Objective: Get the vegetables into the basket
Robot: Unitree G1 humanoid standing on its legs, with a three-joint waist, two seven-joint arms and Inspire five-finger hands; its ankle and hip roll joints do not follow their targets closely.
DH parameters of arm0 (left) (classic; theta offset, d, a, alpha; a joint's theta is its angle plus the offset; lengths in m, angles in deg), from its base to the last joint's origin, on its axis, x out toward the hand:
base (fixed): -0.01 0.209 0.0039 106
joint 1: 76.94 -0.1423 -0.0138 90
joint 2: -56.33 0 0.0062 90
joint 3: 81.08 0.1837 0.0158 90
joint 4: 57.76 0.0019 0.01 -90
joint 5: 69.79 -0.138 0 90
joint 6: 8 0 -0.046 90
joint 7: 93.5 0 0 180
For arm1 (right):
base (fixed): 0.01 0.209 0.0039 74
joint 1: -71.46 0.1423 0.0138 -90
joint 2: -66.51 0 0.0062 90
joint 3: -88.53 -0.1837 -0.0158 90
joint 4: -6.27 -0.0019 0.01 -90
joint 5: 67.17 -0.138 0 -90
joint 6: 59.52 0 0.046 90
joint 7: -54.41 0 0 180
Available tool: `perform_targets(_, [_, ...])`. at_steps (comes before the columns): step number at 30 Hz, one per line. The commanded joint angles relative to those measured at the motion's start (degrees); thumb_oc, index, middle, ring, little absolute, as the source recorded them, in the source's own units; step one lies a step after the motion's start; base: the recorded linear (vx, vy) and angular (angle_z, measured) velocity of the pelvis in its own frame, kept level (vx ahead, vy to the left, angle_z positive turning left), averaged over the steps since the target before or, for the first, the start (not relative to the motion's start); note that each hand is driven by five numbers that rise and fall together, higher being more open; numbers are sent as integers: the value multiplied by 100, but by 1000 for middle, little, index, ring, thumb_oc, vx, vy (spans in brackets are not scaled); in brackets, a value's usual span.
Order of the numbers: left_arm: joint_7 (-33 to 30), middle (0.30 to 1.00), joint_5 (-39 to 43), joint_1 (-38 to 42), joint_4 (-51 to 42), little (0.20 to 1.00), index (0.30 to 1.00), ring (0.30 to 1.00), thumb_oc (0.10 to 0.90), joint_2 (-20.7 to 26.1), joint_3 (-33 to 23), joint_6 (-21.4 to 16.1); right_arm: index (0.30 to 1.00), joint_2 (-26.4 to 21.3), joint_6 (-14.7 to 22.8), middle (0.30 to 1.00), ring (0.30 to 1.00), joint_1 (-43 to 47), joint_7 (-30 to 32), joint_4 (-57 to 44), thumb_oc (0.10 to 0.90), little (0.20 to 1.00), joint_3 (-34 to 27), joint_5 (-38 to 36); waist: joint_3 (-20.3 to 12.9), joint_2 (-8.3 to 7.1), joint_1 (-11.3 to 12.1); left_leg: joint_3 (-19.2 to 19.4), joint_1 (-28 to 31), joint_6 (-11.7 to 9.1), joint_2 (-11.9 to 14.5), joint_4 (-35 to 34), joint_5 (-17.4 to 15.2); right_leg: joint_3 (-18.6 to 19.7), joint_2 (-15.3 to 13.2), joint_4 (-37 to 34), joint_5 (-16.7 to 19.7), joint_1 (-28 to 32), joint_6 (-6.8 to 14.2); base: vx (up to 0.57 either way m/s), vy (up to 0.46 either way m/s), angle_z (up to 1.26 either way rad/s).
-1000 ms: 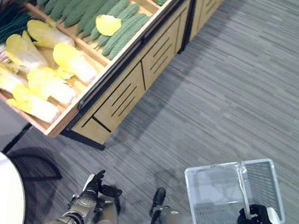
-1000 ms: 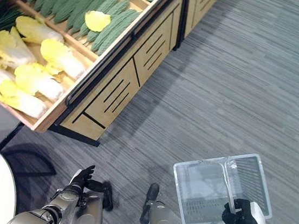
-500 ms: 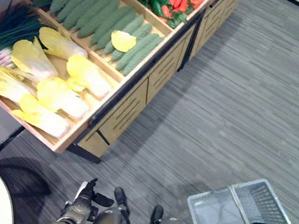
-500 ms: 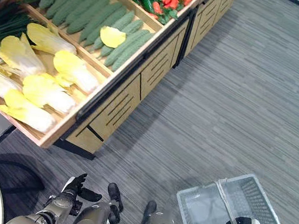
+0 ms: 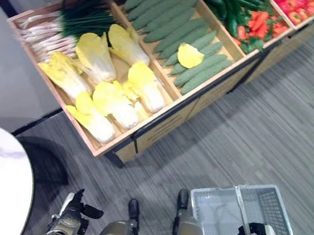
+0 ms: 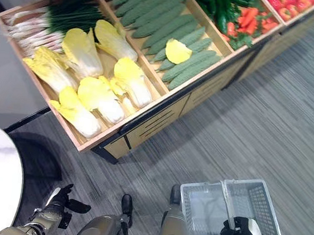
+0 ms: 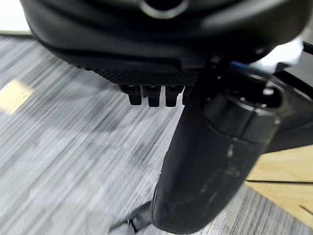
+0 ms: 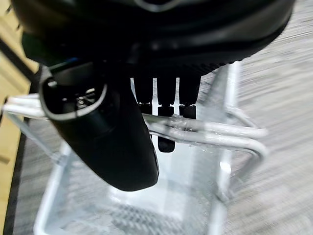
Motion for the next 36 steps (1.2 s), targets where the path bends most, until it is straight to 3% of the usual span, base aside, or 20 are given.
perform_targets(1, [21,1000,20,-57,-94,1000,1000,1000,900,20,-115,-117,300,-562,170,300,300,-62,244,-34,400,300,-349,-304,194,14,-164,154,101,-687,728,454,69,410,24,638,230,-12,265,179,-570,159])
perform_targets(2, [6,1000,144,-73,-3,1000,1000,1000,900,40,-216,-102,300,-505,134,300,300,-80,185,339,400,300,-277,-266,114,-38,-123,-83,133,-767,926,414,166,365,133,606,108,182,238,99,-453,149])
perform_targets(5, [58,1000,358,-219,33,1000,1000,1000,900,13,-383,-80,300,-521,95,300,300,-78,126,680,400,300,-221,-185,-29,-82,-7,-233,55,-908,1263,348,470,108,403,490,50,385,93,109,-560,98])
perform_targets(8, [108,1000,371,-275,60,1000,1000,1000,900,-39,-418,-46,300,-593,93,300,300,-106,113,792,400,300,-236,-192,-61,-66,43,-327,4,-991,1458,315,731,-109,575,388,1,550,-12,22,-310,42])
perform_targets(9, [143,1000,451,-293,49,1000,1000,1000,900,-99,-426,-4,300,-654,77,300,300,-176,89,848,400,300,-303,-242,-65,-15,51,-207,-103,-1044,1608,325,1034,-318,637,338,-65,677,-100,-9,-329,53])
perform_targets(10, [143,1000,451,-294,48,1000,1000,1000,900,-100,-425,-4,300,-655,77,300,300,-177,89,848,400,300,-303,-242,-66,-13,46,-214,-108,-1045,1608,326,1036,-325,637,337,-65,677,-101,-94,-317,69])
perform_targets(11, [144,1000,365,-278,-7,1000,1000,1000,900,-146,-329,6,300,-684,61,300,300,-285,89,803,400,300,-386,-318,-48,23,-48,373,-187,-1041,1715,447,1180,-582,596,351,-138,753,-189,-71,-127,67])
perform_targets(12, [144,1000,365,-279,-9,1000,1000,1000,900,-147,-328,6,300,-685,60,300,300,-288,88,801,400,300,-388,-317,-49,25,-48,371,-190,-1042,1717,453,1176,-583,597,353,-140,752,-190,-105,-206,70])
perform_targets(14, [119,1000,302,-292,-23,1000,1000,1000,900,-168,-282,51,300,-655,42,300,300,-414,91,928,400,300,-495,-429,-100,84,-153,1027,-148,-1020,1690,756,950,-939,548,391,-229,823,-279,-37,-165,72])
perform_targets(15, [103,1000,287,-281,-20,1000,1000,1000,900,-182,-263,55,300,-632,26,300,300,-442,102,973,400,300,-508,-448,-117,104,-187,1065,-68,-1061,1636,875,781,-1045,495,417,-332,897,-261,-40,-104,86])
perform_targets(16, [101,1000,287,-278,-22,1000,1000,1000,900,-182,-267,54,300,-632,29,300,300,-436,103,974,400,300,-506,-449,-108,106,-188,1103,-122,-1008,1660,890,849,-1064,509,415,-252,848,-293,-38,-31,87])
perform_targets(19, [159,1000,182,-226,-26,1000,1000,1000,900,-235,-127,57,300,-541,-35,300,300,-419,90,1188,400,300,-473,-463,-201,133,-222,967,-98,-960,1421,843,611,-1234,439,396,-251,885,-242,-41,5,57])
perform_targets(27, [226,1000,-53,-211,-58,1000,1000,1000,900,-219,54,39,300,-287,8,300,300,-276,12,1347,400,300,-556,-653,-210,224,-229,961,175,-873,1105,-199,738,-1434,35,236,67,903,23,-9,199,28])
perform_targets(32, [260,1000,-101,-245,55,1000,1000,1000,900,-161,-34,24,300,-122,83,300,300,-51,-116,1421,400,300,-563,-980,-220,126,-199,970,149,-840,1030,-295,677,-1400,-80,92,318,825,150,-36,98,4])
perform_targets(33, [582,1000,-156,-451,492,1000,1000,1000,900,507,-600,-13,300,65,356,300,300,344,-858,1037,400,300,192,-1078,-679,-431,174,390,328,-856,1073,-295,285,-1334,132,-702,488,1403,158,-27,34,-3])
perform_targets(36, [585,1000,-187,-458,464,1000,1000,1000,900,449,-547,-19,300,22,331,300,300,313,-898,1089,400,300,153,-1104,-699,-407,165,386,350,-865,1088,-295,297,-1367,139,-703,462,1438,148,-12,-5,-6])
